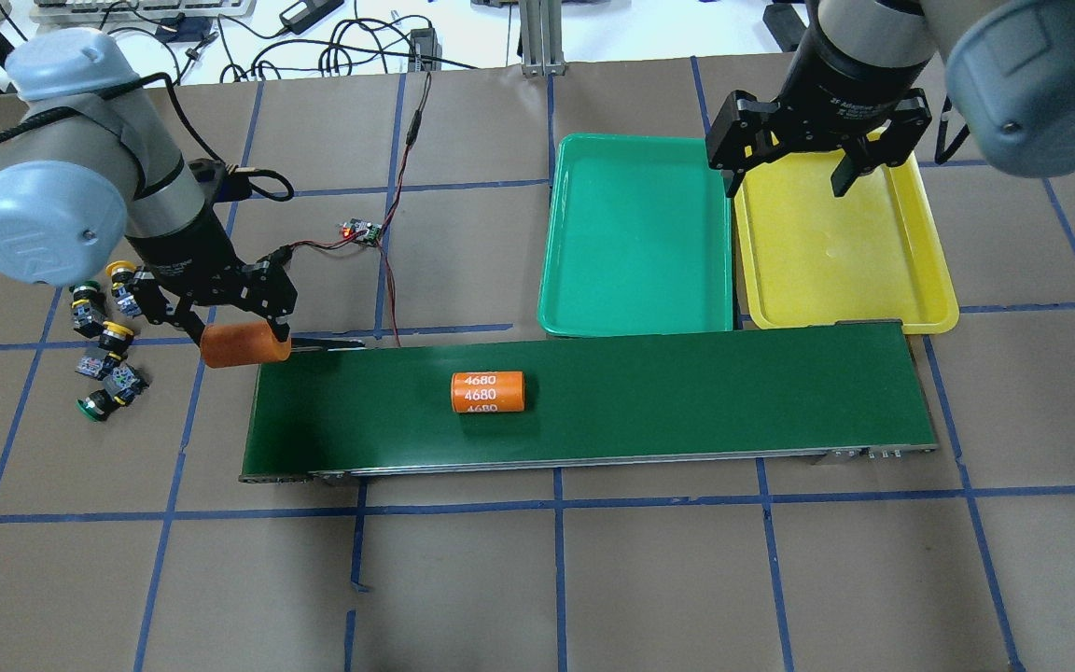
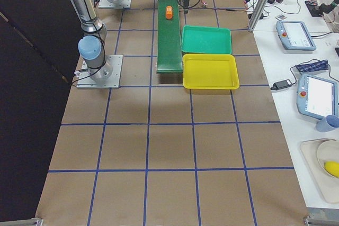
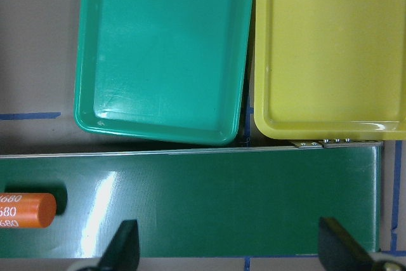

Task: Sort buttons by color to trays
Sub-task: 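Place the second orange cell on the conveyor belt and open, then move the left gripper back and grasp a yellow push-button switch, then set the yellow button switch on the conveyor belt and release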

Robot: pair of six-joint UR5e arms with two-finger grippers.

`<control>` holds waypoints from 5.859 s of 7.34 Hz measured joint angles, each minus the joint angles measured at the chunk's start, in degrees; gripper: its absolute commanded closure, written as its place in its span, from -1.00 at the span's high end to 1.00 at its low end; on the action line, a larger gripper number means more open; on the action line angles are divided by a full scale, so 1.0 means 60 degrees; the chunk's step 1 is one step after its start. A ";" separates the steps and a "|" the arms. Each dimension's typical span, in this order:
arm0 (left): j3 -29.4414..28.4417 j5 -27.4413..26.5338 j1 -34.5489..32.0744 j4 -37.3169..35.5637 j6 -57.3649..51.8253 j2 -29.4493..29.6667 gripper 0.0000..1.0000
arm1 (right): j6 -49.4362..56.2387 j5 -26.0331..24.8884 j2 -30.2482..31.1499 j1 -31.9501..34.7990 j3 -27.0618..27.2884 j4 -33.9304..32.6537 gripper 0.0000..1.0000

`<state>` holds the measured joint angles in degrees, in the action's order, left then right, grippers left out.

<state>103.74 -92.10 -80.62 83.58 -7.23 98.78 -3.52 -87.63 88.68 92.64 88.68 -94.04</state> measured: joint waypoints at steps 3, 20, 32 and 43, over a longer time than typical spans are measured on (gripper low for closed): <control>0.1052 0.0069 -0.0078 -0.1377 -0.0053 0.0138 0.24 | 0.0000 0.0006 0.0000 0.0000 0.0000 0.0000 1.00; -0.1537 -0.0226 0.2958 -0.5154 -0.1528 0.3167 1.00 | 0.0000 0.0015 0.0000 0.0010 0.0040 0.0000 1.00; -0.1895 -0.0552 0.3069 -0.5287 -0.1479 0.4361 -1.00 | 0.0000 0.0015 0.0000 0.0000 0.0073 0.0000 1.00; 0.0189 0.0305 0.0539 -0.1813 -0.0512 0.0360 -1.00 | 0.0000 0.0014 0.0010 0.0000 0.0074 0.0000 1.00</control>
<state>104.87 -90.27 -77.38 72.70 -10.30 100.94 -3.52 -87.54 88.74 92.64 89.12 -94.04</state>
